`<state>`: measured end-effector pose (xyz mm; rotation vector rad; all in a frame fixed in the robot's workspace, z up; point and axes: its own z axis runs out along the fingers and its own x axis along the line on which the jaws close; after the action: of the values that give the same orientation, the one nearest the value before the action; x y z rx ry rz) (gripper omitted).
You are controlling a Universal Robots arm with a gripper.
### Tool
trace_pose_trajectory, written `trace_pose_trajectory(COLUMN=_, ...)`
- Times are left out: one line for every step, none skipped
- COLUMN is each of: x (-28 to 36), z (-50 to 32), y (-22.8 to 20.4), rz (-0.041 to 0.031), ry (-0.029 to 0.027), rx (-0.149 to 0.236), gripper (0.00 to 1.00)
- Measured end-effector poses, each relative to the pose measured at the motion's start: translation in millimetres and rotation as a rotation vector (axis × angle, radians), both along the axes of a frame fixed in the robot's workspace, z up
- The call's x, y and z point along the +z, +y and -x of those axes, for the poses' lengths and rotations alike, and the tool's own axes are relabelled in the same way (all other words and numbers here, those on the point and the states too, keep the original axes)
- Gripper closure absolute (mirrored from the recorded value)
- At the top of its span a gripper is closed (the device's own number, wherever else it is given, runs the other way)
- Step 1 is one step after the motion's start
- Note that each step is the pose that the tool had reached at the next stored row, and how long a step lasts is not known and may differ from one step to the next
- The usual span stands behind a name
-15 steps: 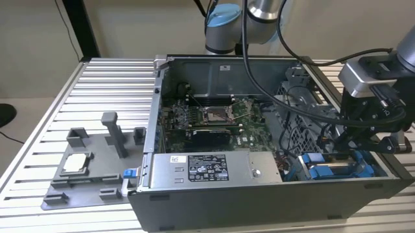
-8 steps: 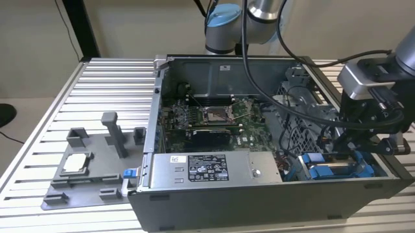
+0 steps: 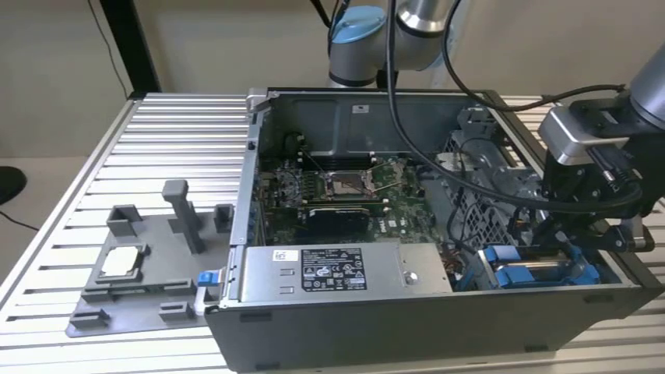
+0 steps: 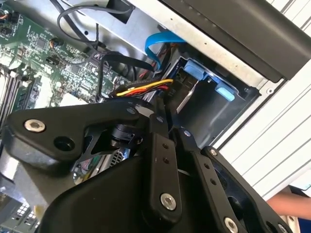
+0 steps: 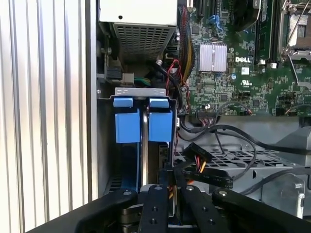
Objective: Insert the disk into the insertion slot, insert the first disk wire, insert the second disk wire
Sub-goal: 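Insert the second disk wire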
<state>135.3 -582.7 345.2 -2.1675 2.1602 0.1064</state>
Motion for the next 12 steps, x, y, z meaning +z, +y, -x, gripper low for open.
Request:
trace_pose_trajectory(x=-0.5, z=0.1, y=0.0, rz=0.0000, ry=-0.0012, rx=0.000, gripper=1.00)
trace_pose_trajectory(x=-1.1, z=0.2, y=0.0, rz=-0.0001, ry=-0.0027, rx=0.000, gripper=1.00)
trace_pose_trajectory(x=-1.6, z=0.2, y=0.0, rz=-0.0001, ry=-0.0042, rx=0.000, gripper=1.00)
trace_pose_trajectory(x=-2.0, z=0.3, y=0.0, rz=-0.0002, ry=-0.0053, rx=0.000, gripper=1.00)
trace_pose_trajectory(x=-2.2, z=0.3, y=0.0, rz=0.0000, ry=-0.0058, rx=0.000, gripper=1.00)
trace_pose_trajectory(x=-2.4, z=0.4, y=0.0, rz=0.0001, ry=-0.0060, rx=0.000, gripper=1.00)
trace_pose_trajectory(x=-2.7, z=0.4, y=0.0, rz=0.0000, ry=-0.0062, rx=0.000, gripper=1.00)
trace_pose_trajectory(x=-2.9, z=0.5, y=0.0, rz=-0.0002, ry=-0.0062, rx=0.000, gripper=1.00)
trace_pose_trajectory(x=-3.1, z=0.6, y=0.0, rz=-0.0001, ry=-0.0063, rx=0.000, gripper=1.00)
trace_pose_trajectory(x=-3.4, z=0.6, y=-0.3, rz=-0.0001, ry=-0.0062, rx=0.000, gripper=1.00)
trace_pose_trajectory(x=-3.6, z=0.7, y=-0.6, rz=0.0005, ry=-0.0062, rx=0.000, gripper=1.00)
trace_pose_trajectory(x=-3.7, z=0.7, y=-0.6, rz=0.0008, ry=-0.0062, rx=0.000, gripper=1.00)
